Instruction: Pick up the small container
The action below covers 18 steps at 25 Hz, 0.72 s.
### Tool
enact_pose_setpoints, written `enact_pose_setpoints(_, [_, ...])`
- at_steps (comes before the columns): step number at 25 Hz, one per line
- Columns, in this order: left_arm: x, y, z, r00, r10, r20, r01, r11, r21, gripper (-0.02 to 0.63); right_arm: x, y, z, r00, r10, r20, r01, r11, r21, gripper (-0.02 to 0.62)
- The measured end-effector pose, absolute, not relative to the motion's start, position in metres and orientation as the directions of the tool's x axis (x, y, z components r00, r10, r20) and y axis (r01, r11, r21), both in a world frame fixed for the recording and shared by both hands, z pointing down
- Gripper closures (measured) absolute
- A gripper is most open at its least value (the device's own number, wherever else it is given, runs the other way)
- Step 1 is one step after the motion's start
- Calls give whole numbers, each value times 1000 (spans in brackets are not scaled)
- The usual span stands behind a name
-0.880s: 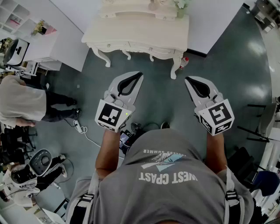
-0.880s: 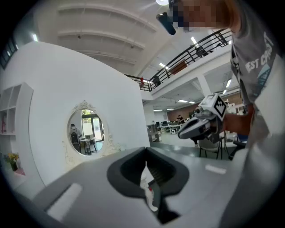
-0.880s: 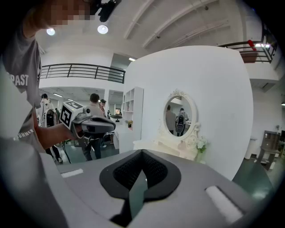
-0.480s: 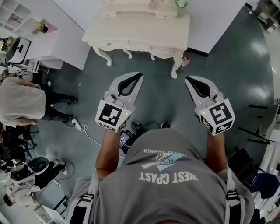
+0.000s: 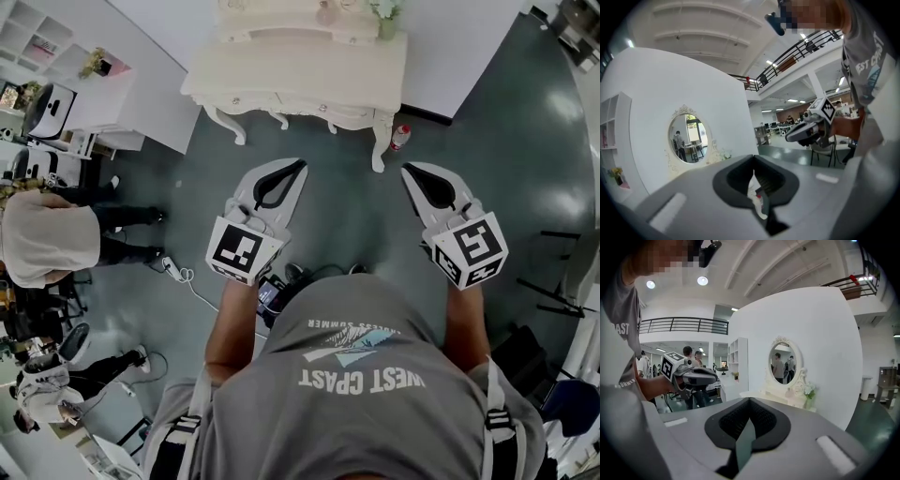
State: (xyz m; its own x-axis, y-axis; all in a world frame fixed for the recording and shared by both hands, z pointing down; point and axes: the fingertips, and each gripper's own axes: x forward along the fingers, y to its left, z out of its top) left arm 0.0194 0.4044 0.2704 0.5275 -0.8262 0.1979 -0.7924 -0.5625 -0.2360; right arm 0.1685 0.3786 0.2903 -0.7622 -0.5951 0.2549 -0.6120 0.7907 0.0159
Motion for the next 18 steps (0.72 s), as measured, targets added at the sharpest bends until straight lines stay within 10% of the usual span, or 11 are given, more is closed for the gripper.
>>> enact_pose_setpoints(18, [-5, 363, 287, 600, -768, 222, -745, -638, -192, 603, 156, 344, 308, -681, -660, 317, -699, 715, -15, 594])
